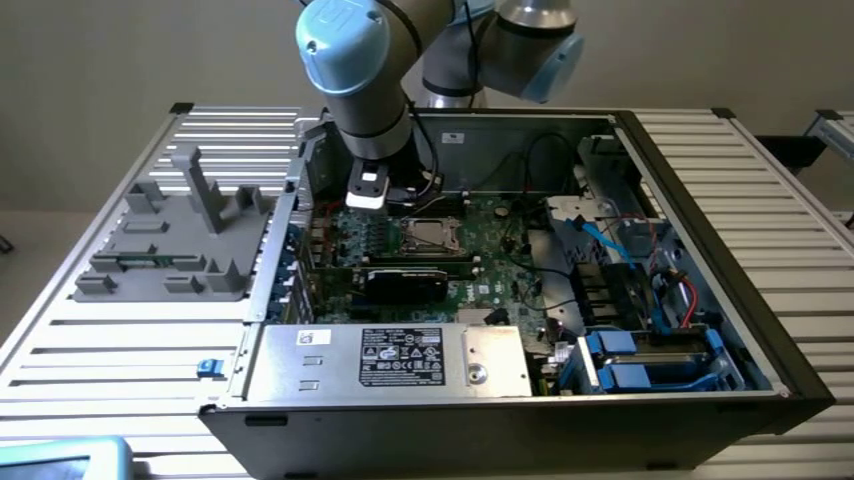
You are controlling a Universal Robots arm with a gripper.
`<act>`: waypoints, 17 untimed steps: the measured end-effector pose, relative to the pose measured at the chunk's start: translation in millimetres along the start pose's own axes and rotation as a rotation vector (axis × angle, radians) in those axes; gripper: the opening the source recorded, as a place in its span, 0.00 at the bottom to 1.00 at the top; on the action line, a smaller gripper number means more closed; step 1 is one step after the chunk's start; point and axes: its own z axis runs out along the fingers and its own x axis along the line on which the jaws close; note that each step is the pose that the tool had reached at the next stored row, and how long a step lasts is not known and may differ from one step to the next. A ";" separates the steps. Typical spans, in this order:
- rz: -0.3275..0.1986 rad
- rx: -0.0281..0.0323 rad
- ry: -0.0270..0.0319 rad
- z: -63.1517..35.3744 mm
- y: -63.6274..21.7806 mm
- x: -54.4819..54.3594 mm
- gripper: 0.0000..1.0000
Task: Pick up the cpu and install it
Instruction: 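Install the first cpu locking lever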
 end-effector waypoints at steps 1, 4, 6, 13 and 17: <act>0.000 0.0000 0.0000 0.0 0.0 0.0 0.11; 0.000 -0.0001 0.0002 0.2 -0.4 1.2 0.11; 0.000 0.0000 0.0006 0.5 -0.7 2.5 0.11; 0.001 0.0002 0.0019 1.0 -1.3 5.3 0.11; 0.001 0.0000 0.0026 1.5 -1.1 6.4 0.11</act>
